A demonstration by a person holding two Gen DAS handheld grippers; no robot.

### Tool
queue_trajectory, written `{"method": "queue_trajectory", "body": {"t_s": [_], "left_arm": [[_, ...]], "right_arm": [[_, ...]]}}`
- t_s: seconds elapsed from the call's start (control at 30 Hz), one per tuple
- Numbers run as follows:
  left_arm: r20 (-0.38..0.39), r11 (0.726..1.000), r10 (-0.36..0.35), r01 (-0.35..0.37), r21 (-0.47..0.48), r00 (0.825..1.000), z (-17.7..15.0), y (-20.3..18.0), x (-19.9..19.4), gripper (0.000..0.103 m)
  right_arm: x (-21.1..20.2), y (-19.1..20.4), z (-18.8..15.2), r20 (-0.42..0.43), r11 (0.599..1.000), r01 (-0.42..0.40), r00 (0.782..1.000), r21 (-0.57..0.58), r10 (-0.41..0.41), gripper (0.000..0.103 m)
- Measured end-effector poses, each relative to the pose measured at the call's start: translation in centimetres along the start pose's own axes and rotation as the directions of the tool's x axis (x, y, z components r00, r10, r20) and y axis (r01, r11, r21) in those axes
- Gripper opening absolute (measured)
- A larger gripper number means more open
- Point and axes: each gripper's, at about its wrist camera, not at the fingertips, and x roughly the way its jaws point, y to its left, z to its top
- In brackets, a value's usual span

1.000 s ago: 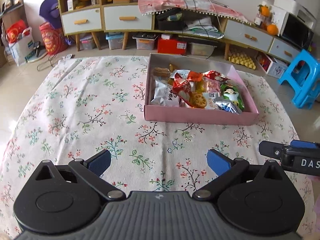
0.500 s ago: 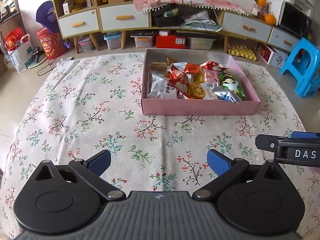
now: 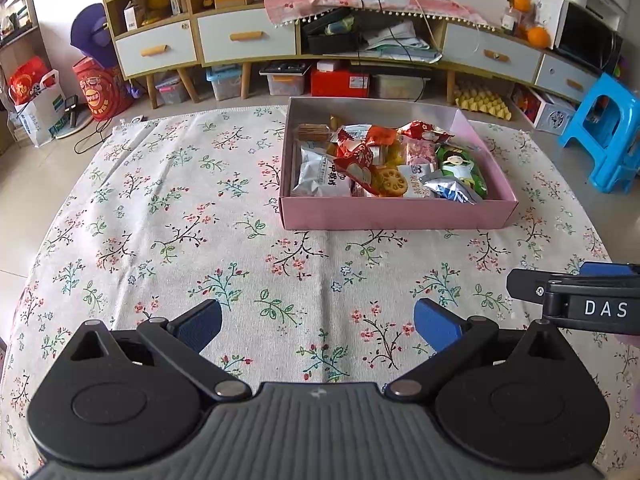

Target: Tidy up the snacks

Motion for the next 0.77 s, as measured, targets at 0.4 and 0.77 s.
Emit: {"method": "queue_trajectory", "body": {"t_s": [0.4,0.77], "left_arm": [[0.000,1.000,0.002,-0.002,0.002,1.000,0.03,-0.20,0.03,0.103],[-0.007,1.000,-0.004,0.004,0.011,1.000,-0.14,-0.45,0.19,0.102]], "right_arm": [[0.04,0.00,-0.05,0.000,1.000,0.000,1.000,0.000,0.000,0.093],[0.07,0.00,-0.08,0.000,1.000,0.002,1.000,-0.002,-0.002,0.093]]}}
